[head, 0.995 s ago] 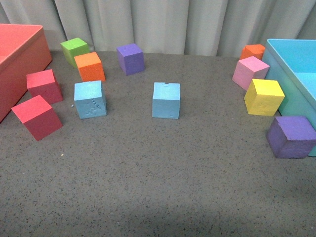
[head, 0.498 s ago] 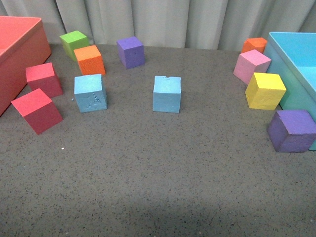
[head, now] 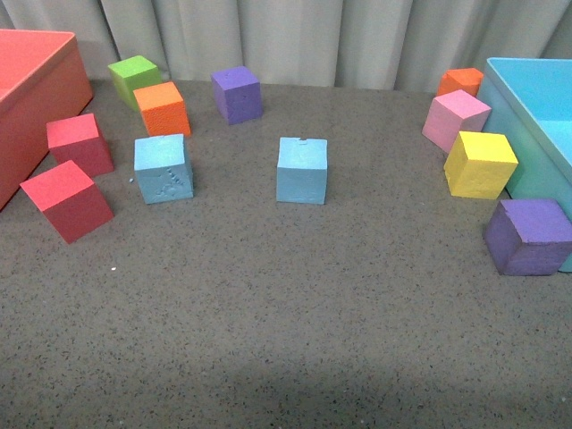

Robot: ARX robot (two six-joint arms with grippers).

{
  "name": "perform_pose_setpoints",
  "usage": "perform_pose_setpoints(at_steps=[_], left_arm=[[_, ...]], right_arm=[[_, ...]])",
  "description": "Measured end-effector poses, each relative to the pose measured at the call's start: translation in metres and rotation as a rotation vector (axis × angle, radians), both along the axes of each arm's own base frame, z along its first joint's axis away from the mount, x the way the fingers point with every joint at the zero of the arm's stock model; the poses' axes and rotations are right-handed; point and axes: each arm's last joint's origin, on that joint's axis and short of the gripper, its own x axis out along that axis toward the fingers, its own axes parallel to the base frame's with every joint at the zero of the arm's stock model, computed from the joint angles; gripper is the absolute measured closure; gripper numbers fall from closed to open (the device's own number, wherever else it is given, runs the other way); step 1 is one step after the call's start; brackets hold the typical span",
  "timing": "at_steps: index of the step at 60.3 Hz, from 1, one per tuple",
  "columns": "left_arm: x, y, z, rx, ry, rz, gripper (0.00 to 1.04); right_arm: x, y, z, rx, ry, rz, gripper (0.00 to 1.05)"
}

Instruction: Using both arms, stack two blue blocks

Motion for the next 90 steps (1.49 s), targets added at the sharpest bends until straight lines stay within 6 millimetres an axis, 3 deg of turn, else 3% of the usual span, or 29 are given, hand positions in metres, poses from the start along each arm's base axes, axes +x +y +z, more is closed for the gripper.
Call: perform_pose_setpoints(at_steps=[50,82,87,90], left_arm=[[0.000,0.000,0.000,0.000,0.000,0.000,0.07],[0.000,0.000,0.000,0.000,0.000,0.000,0.07],[0.002,0.001,-0.002,-0.038,0.134,0.090,0.07],[0.014,0.001,-0.005,-0.062,0.232,0.139,0.07]], right_arm=[[-0.022,0.000,-0.003,0.000,0.005,0.003,1.04],[-0.022,0.000,-0.003,0.000,0.004,0.003,0.10],[-0.022,0.000,-0.003,0.000,0.005,0.003,0.10],[-0.022,0.000,-0.003,0.000,0.004,0.003,0.10]])
